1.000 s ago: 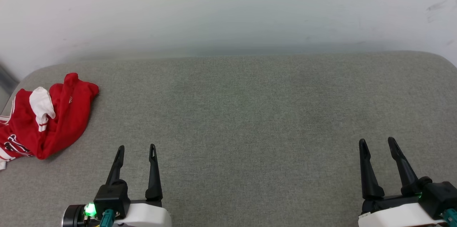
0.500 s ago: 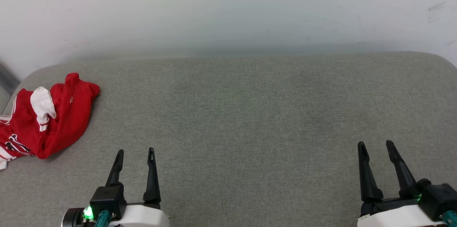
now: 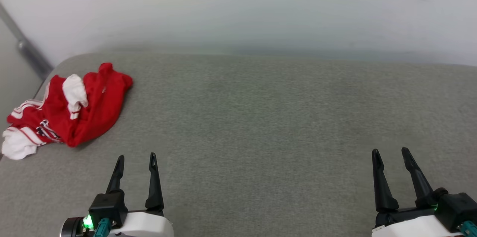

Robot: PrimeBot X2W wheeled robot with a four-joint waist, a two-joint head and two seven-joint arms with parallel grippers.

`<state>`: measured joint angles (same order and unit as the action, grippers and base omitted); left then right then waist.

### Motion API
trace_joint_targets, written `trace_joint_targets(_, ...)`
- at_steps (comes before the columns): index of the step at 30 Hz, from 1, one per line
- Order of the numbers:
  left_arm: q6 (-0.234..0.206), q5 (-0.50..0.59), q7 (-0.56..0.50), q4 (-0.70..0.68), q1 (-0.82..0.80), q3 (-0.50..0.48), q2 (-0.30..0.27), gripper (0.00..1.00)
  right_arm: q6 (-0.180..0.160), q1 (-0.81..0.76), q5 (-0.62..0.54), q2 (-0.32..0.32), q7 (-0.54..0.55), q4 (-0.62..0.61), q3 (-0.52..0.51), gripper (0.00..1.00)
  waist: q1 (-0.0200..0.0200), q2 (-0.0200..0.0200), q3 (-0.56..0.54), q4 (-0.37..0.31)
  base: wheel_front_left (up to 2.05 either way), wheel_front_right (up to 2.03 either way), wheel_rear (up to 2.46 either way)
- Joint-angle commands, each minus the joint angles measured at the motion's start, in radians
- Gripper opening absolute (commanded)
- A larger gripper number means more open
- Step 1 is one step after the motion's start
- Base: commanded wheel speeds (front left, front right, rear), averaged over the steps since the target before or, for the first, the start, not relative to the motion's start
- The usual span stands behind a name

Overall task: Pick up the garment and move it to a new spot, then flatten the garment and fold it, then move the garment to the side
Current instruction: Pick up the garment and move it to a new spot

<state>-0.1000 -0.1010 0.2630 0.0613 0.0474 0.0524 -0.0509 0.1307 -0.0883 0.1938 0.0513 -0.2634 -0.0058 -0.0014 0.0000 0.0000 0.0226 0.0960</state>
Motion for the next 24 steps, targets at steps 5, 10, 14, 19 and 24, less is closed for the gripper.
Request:
trace_joint_targets(5,-0.006,-0.005,0.003,-0.001,-0.011,-0.013,0.001,1.0,0.0,-0.009,-0.012,-0.002,-0.002,-0.007,0.001,1.0,0.0,0.0,0.012,0.089,0.0,0.0,0.0)
trace_joint_targets(10,-0.011,-0.007,0.003,-0.001,-0.014,-0.023,0.001,1.0,0.0,-0.005,-0.021,-0.002,-0.002,-0.008,0.005,1.0,0.0,0.0,0.017,0.162,0.0,0.0,0.0)
trace_joint_targets(14,-0.012,-0.01,0.003,-0.002,-0.011,-0.031,0.001,1.0,0.0,-0.01,-0.026,-0.002,-0.002,-0.008,0.006,1.0,0.0,0.0,0.018,0.222,0.0,0.0,0.0)
trace_joint_targets(19,-0.016,-0.018,0.003,0.0,-0.01,-0.041,0.001,1.0,0.0,-0.008,-0.031,-0.002,-0.002,-0.009,0.011,1.0,0.0,0.0,0.019,0.298,0.0,0.0,0.0)
trace_joint_targets(24,-0.019,-0.018,0.003,0.001,-0.004,-0.05,0.001,1.0,0.0,-0.009,-0.035,-0.002,-0.002,-0.008,0.013,1.0,0.0,0.0,0.02,0.364,0.0,0.0,0.0)
